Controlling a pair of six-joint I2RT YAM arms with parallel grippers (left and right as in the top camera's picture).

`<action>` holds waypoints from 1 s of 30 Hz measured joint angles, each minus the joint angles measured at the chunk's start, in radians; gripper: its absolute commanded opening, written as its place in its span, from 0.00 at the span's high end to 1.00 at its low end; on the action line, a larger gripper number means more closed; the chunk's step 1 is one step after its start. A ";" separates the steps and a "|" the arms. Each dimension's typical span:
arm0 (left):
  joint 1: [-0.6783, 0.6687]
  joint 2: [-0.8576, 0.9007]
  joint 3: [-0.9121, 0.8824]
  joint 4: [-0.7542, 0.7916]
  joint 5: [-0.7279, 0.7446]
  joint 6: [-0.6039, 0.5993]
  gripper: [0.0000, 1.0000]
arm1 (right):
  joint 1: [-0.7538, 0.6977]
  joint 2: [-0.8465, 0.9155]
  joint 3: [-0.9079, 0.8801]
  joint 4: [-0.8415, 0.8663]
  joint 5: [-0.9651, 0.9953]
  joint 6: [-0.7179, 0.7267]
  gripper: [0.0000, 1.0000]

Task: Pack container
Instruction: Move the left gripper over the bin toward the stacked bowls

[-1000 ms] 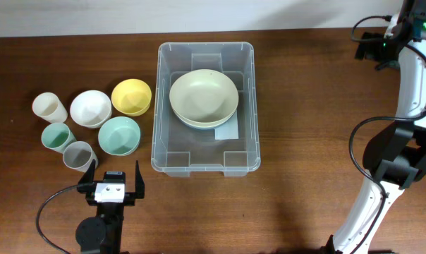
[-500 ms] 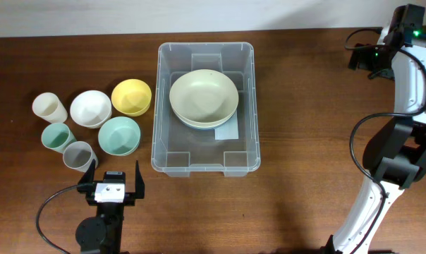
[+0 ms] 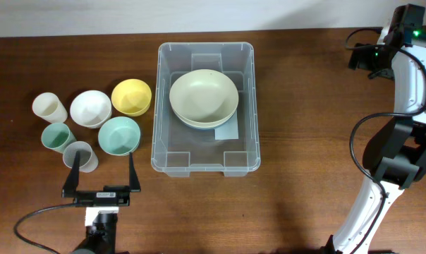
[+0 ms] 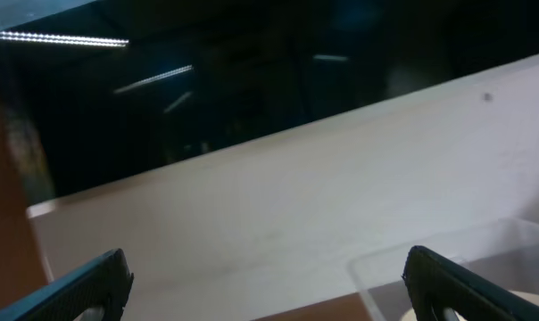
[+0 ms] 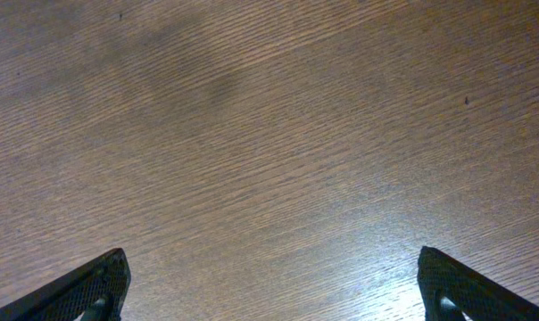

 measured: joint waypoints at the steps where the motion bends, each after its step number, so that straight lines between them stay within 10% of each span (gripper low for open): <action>1: 0.000 0.016 0.015 -0.008 0.018 0.000 0.00 | 0.000 0.000 0.000 0.000 0.000 0.001 0.01; 11: 0.000 0.560 0.556 -0.178 0.218 -0.001 0.00 | 0.000 0.000 0.000 0.001 -0.003 0.001 0.01; 21: -0.088 1.277 1.236 -0.688 0.384 -0.008 0.00 | 0.000 0.000 -0.001 0.001 -0.003 0.001 0.01; 30: -0.294 1.679 1.339 -0.689 0.486 -0.008 0.00 | 0.000 0.000 -0.001 0.003 -0.003 0.000 0.01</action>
